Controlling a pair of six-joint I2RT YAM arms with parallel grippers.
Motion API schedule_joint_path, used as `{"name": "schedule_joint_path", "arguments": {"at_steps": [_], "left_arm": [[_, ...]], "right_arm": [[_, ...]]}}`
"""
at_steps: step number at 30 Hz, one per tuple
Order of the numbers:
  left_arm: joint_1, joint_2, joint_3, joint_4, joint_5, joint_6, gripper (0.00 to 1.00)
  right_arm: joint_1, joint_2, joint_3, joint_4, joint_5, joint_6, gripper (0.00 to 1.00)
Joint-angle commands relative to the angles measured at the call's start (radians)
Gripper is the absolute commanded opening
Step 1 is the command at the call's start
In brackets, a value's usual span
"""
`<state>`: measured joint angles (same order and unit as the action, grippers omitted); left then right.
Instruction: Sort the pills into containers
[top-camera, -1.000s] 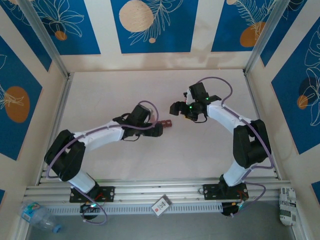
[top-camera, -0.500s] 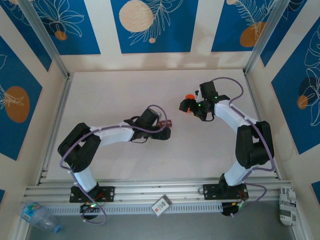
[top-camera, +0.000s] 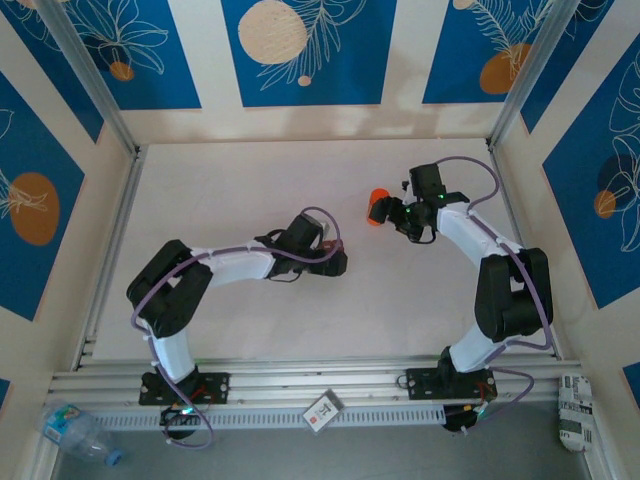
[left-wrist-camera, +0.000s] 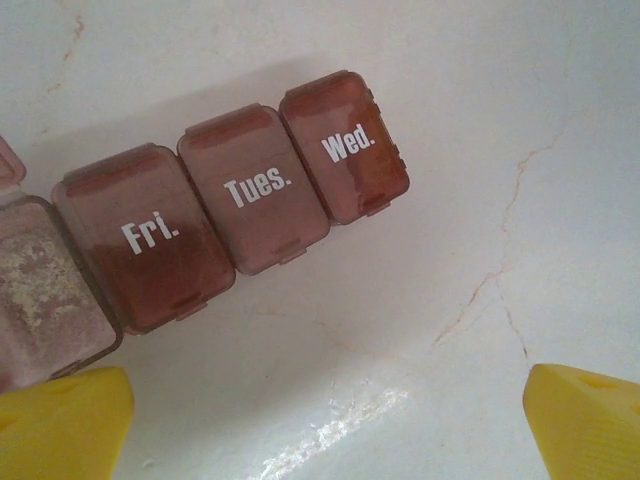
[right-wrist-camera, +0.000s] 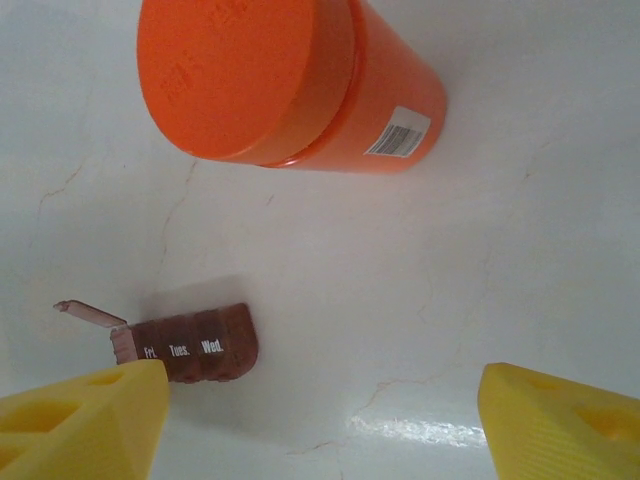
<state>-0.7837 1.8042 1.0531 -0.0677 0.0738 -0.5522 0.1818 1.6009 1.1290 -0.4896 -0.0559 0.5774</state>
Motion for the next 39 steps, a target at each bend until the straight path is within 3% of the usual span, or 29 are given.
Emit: {"name": "schedule_joint_path", "arguments": {"at_steps": [1, 15, 22, 33, 39], "left_arm": [[0.01, 0.007, 0.028, -0.018, -0.019, 0.039, 1.0], [0.053, 0.044, 0.075, -0.041, -0.001, 0.094, 1.0], [0.065, 0.026, 0.075, -0.041, 0.064, 0.119, 1.0], [0.083, -0.106, 0.014, -0.002, 0.172, 0.105, 1.0], [0.148, -0.161, 0.012, 0.033, 0.187, 0.079, 1.0]], "right_arm": [[-0.008, 0.007, 0.015, -0.034, -0.051, -0.021, 0.82], [-0.02, -0.048, -0.029, 0.005, -0.106, -0.032, 0.82], [-0.021, -0.055, 0.003, -0.022, -0.068, -0.033, 0.83], [-0.009, 0.071, 0.255, -0.191, 0.058, -0.091, 0.86], [0.022, 0.19, 0.438, -0.314, 0.136, -0.142, 0.86]]}}
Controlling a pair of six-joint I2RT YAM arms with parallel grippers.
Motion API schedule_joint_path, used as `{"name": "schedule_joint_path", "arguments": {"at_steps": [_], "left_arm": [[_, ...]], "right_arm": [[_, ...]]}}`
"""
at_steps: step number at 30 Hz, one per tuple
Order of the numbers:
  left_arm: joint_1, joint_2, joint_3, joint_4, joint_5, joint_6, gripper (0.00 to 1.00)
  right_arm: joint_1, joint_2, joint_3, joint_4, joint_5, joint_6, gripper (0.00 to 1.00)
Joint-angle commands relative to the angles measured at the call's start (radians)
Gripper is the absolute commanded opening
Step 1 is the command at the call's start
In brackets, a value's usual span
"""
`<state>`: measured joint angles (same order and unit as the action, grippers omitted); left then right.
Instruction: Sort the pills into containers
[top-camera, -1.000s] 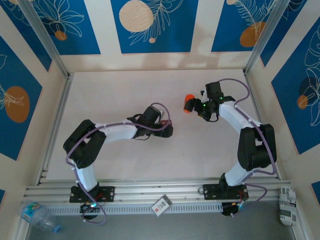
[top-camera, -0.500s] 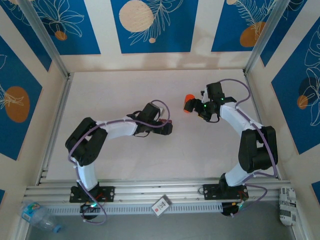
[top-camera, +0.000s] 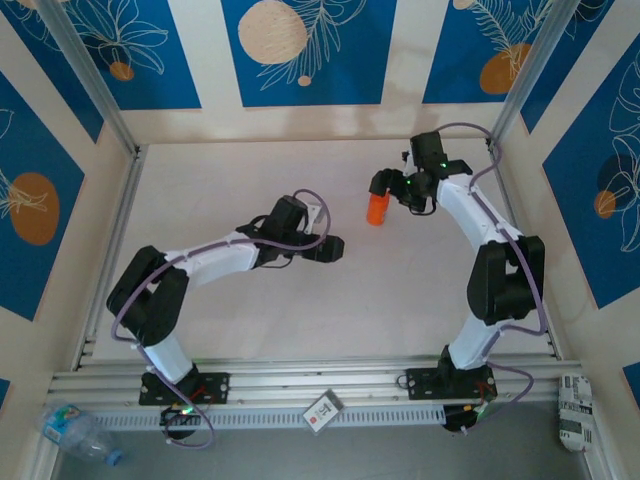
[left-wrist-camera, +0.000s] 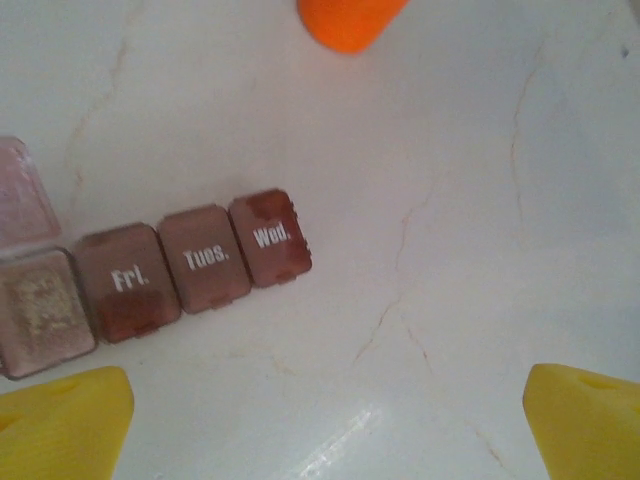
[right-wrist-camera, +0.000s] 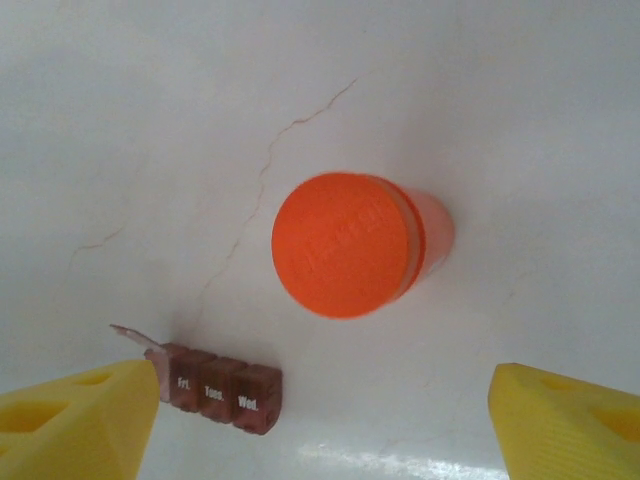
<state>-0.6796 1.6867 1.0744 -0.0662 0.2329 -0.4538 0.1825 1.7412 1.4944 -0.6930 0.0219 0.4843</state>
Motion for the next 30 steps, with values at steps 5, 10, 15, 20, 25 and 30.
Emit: {"name": "schedule_joint_path", "arguments": {"at_steps": [5, 10, 15, 20, 25, 30], "left_arm": [[0.131, -0.078, -0.007, 0.039, 0.042, -0.039, 1.0], [0.207, -0.106, 0.002, 0.025, 0.039, -0.049, 1.0], [0.252, -0.119, 0.033, 0.004, 0.038, -0.04, 1.0], [0.279, -0.119, 0.058, -0.011, 0.05, -0.029, 1.0], [0.292, -0.111, 0.068, -0.008, 0.072, -0.031, 1.0], [0.3, -0.108, 0.07, -0.009, 0.086, -0.031, 1.0]], "right_arm": [[0.052, 0.147, 0.188, -0.181, 0.118, -0.081, 0.86], [0.07, 0.255, 0.297, -0.236, 0.154, -0.101, 0.85], [0.082, 0.331, 0.36, -0.272, 0.172, -0.116, 0.83], [0.087, 0.357, 0.347, -0.267, 0.18, -0.116, 0.8], [0.088, 0.36, 0.312, -0.244, 0.17, -0.112, 0.7], [0.089, 0.359, 0.3, -0.232, 0.165, -0.109, 0.55]]}}
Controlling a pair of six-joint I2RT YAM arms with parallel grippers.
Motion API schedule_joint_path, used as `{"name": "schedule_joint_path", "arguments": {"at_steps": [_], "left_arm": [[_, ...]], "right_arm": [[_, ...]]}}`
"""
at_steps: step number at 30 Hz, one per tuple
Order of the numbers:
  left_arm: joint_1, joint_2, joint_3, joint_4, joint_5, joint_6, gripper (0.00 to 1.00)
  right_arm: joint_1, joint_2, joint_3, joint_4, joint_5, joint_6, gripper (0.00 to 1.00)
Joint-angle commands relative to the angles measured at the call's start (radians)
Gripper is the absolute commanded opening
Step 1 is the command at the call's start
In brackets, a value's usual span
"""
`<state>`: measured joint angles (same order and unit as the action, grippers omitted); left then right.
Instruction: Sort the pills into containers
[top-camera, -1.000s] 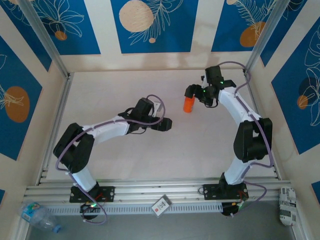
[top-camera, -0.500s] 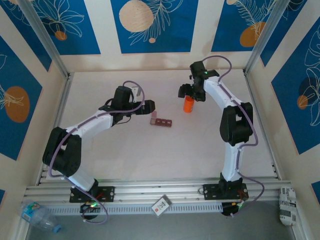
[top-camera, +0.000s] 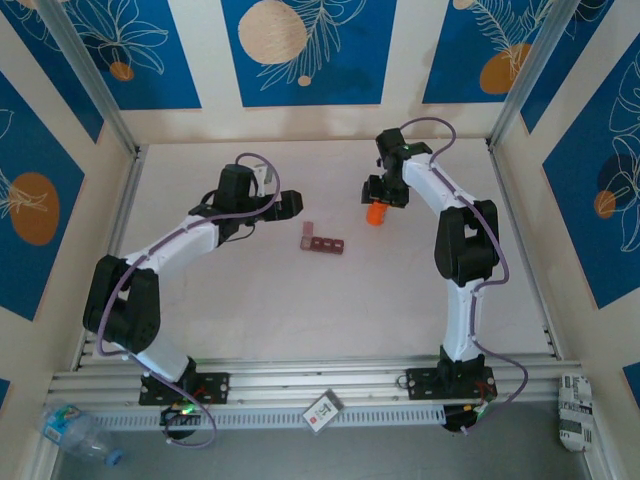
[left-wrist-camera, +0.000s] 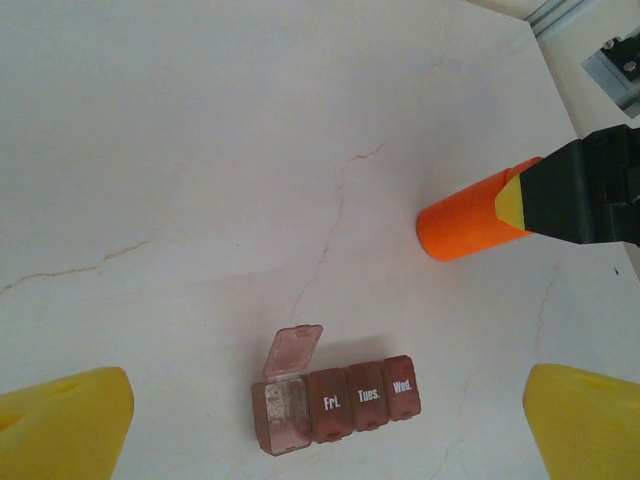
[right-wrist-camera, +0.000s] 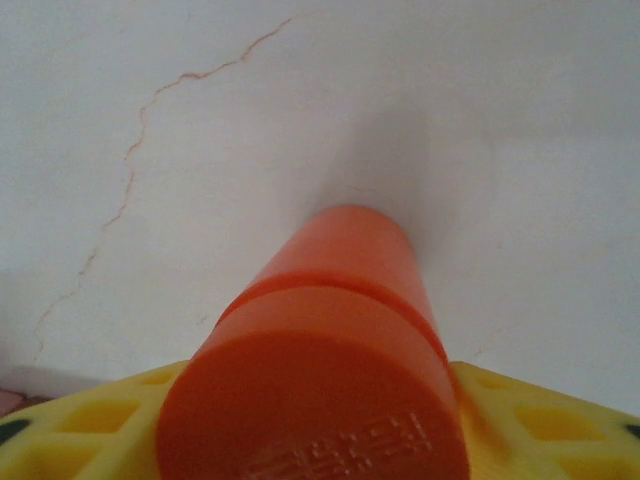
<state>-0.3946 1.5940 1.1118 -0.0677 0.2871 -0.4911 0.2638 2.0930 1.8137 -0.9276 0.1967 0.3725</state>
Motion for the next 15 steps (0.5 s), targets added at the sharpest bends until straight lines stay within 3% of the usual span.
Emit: {"name": "schedule_joint_path", "arguments": {"at_steps": [1, 6, 12, 15], "left_arm": [[0.016, -0.016, 0.034, -0.005, 0.033, 0.006, 1.0], [0.028, -0.005, 0.042, 0.005, 0.058, -0.001, 1.0], [0.033, 0.031, 0.054, 0.044, 0.136, -0.033, 1.0], [0.033, 0.056, 0.051, 0.08, 0.175, -0.081, 1.0]], "right_arm": [[0.008, 0.009, -0.017, 0.002, -0.011, 0.002, 0.55], [0.011, 0.017, -0.011, -0.004, -0.01, 0.003, 0.54], [0.011, 0.011, -0.02, -0.013, -0.011, 0.001, 0.33], [0.014, -0.009, -0.018, -0.012, -0.031, 0.004, 0.29]]}}
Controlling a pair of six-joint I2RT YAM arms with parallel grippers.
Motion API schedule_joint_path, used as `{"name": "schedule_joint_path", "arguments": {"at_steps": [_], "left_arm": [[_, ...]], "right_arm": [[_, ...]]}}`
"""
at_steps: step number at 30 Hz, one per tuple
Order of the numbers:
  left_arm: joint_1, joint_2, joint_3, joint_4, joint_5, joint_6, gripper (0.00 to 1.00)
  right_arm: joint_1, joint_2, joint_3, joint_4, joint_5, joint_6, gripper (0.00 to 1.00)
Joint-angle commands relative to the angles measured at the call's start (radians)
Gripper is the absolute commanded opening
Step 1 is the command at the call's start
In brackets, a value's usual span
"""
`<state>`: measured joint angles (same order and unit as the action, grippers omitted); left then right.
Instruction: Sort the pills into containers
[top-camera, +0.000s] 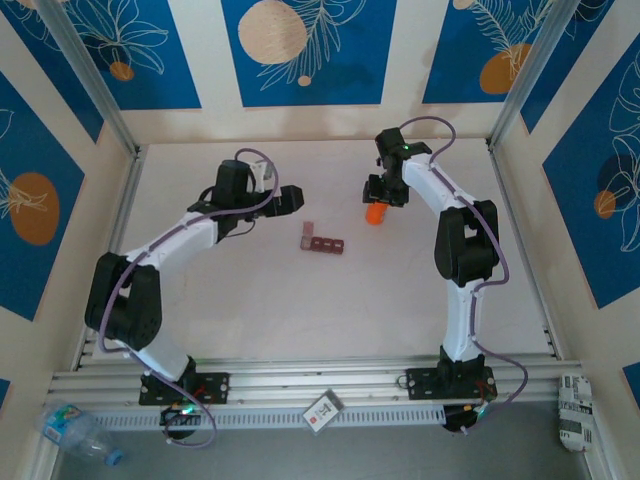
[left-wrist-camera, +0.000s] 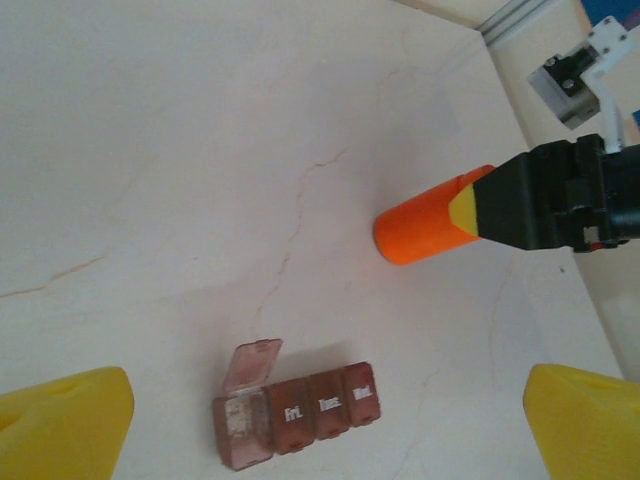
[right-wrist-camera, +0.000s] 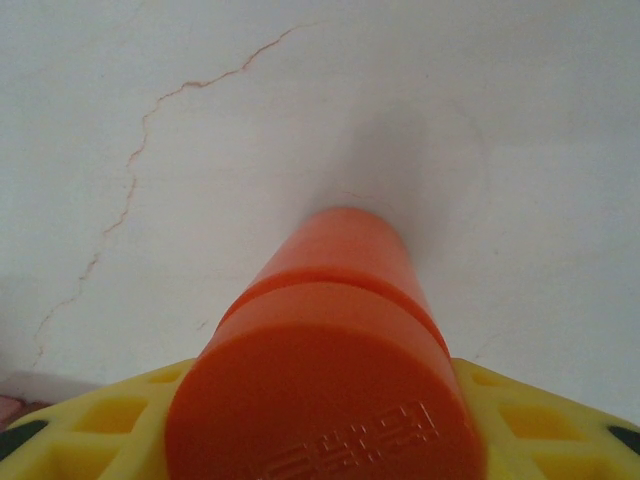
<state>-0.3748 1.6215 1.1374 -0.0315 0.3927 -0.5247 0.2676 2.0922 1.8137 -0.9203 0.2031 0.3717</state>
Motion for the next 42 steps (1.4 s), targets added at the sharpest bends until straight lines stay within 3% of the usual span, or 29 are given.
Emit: {"name": "schedule_joint_path", "arguments": {"at_steps": [1, 4, 12, 17, 37, 42], "left_arm": [[0.013, 0.039, 0.027, 0.048, 0.068, -0.06, 1.0], [0.011, 0.077, 0.067, -0.008, 0.067, -0.058, 1.0], [0.008, 0.062, 0.071, -0.057, -0.031, 0.12, 1.0], [0.002, 0.027, 0.022, 0.057, -0.081, 0.262, 1.0], [-0.024, 0.081, -0.082, 0.566, 0.091, 0.553, 1.0], [-0.059, 0.109, -0.063, 0.557, 0.138, 0.645, 1.0]], "right_arm": [[0.01, -0.017, -0.015, -0.02, -0.044, 0.003, 0.27], [0.014, -0.051, -0.01, -0.017, -0.06, -0.002, 0.26], [0.009, -0.129, 0.029, -0.044, -0.097, -0.02, 0.25], [0.008, -0.169, 0.033, -0.059, -0.155, -0.036, 0.23], [0.004, -0.182, 0.178, -0.122, -0.405, -0.054, 0.22], [0.008, -0.167, 0.243, -0.163, -0.49, -0.084, 0.23]]}}
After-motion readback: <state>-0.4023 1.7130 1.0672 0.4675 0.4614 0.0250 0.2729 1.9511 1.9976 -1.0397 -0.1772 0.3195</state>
